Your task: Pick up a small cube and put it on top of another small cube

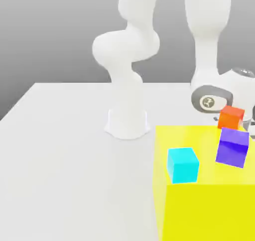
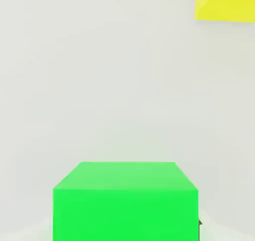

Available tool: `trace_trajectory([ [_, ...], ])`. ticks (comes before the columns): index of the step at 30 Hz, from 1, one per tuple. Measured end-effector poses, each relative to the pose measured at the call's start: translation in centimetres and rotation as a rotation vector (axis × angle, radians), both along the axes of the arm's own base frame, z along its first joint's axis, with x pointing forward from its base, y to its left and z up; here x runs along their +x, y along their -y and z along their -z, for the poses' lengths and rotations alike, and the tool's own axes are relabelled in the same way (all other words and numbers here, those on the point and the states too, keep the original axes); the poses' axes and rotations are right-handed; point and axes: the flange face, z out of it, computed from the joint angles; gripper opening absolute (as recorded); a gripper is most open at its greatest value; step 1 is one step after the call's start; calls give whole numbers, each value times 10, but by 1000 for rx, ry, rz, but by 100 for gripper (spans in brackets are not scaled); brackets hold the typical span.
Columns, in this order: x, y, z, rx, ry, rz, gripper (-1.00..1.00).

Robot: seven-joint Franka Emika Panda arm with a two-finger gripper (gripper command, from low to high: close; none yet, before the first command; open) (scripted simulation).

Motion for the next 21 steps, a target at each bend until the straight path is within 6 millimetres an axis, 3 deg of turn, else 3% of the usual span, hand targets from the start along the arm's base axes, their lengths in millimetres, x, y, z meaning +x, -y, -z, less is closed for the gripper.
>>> trace_trajectory([
  [7,1,-1,-54,0,1,1,-100],
  [10,16,8,-70,-39,-16,53,-100],
  [12,27,14,-77,-74,-44,109,-100],
  [17,21,27,-79,-181,-188,280,-100],
  [21,32,40,-94,-226,-301,405,-100],
])
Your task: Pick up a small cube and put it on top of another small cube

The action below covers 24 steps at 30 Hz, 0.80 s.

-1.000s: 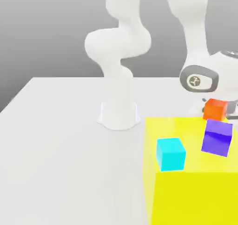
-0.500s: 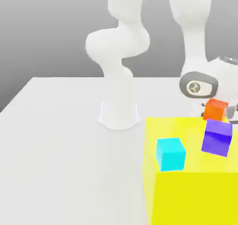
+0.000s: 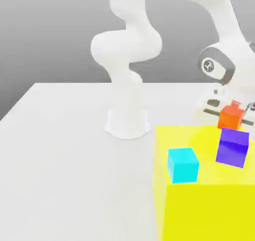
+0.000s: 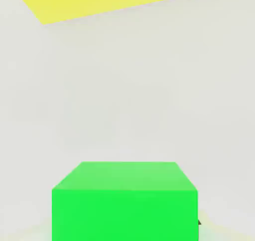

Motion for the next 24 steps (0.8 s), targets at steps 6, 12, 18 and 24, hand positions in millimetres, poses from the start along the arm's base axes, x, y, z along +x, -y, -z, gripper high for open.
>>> trace_trajectory([
  [6,13,8,-41,11,-138,100,-100],
  [12,58,22,-125,126,-73,33,-100],
  [18,80,19,-190,191,130,-114,-100],
  [24,86,1,-198,202,306,-253,-100],
])
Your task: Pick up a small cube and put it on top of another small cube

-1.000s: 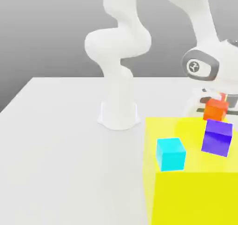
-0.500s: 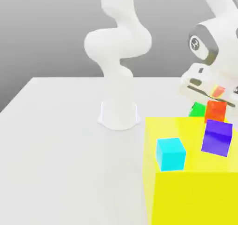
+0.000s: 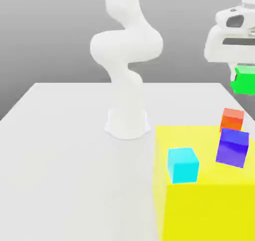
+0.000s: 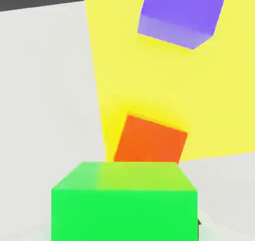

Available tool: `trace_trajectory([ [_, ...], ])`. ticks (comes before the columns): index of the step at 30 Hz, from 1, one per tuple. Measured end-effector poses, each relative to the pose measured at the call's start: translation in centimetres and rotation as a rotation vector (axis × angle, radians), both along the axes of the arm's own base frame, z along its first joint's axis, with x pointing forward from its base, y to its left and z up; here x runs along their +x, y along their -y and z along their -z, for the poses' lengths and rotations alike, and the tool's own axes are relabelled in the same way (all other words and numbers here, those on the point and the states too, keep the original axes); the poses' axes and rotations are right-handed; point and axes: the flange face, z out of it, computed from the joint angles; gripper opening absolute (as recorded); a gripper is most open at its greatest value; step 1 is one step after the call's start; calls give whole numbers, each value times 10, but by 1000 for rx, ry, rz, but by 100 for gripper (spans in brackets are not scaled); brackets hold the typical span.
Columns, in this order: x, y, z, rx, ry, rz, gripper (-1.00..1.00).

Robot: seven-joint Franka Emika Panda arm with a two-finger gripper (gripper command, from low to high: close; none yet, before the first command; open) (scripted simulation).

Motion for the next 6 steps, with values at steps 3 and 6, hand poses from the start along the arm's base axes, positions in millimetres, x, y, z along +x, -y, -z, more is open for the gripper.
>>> trace_trajectory([
  [3,-1,0,35,0,7,-5,100],
  [6,-1,0,35,0,7,-5,100],
])
